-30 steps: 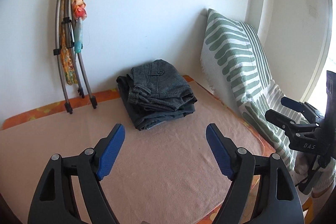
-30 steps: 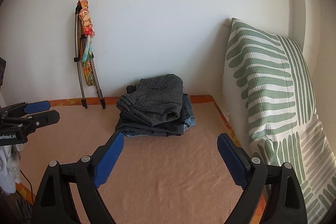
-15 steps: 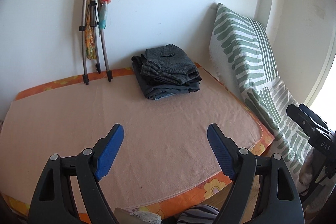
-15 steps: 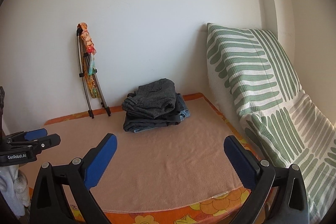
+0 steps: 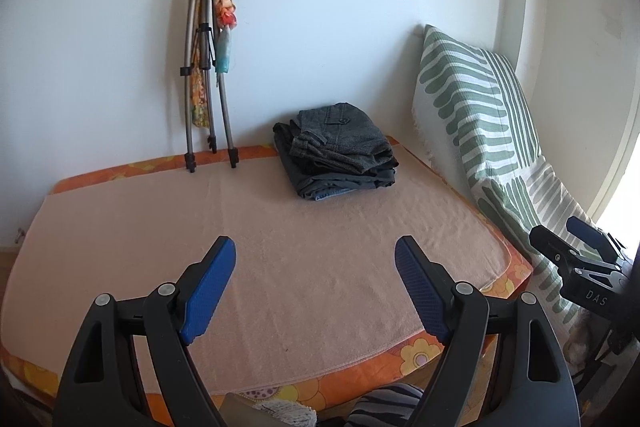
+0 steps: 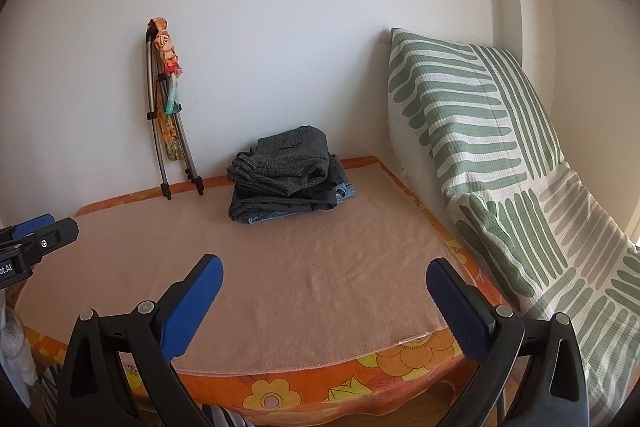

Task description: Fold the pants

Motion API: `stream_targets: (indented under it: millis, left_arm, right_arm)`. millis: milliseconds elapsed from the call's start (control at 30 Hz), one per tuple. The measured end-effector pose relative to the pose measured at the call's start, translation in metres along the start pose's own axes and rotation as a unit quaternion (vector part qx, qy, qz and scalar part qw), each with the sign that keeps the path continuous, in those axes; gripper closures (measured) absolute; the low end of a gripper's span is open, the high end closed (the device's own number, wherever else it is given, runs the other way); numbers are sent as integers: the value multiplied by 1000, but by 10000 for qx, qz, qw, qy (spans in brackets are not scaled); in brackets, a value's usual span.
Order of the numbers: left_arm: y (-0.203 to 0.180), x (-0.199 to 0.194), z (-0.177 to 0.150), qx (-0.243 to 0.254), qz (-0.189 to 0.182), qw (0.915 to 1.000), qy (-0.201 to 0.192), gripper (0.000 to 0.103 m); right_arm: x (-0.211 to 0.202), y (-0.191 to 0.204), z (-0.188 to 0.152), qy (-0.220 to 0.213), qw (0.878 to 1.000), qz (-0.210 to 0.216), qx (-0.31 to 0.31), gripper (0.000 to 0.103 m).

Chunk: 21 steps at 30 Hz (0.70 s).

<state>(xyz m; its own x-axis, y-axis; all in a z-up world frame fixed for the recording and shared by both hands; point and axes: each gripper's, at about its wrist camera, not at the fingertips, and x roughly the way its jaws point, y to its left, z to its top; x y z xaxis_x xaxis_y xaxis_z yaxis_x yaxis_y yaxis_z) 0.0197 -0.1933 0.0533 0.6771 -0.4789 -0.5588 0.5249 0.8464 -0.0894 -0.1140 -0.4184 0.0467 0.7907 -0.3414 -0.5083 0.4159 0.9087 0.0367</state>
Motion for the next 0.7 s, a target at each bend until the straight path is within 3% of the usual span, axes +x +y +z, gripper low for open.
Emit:
stream_targets:
  millis: [700]
  left_arm:
    - [0, -4, -1, -4, 39, 10000, -51, 21]
  right_arm:
    - [3, -2, -1, 87, 9999, 27, 73, 0]
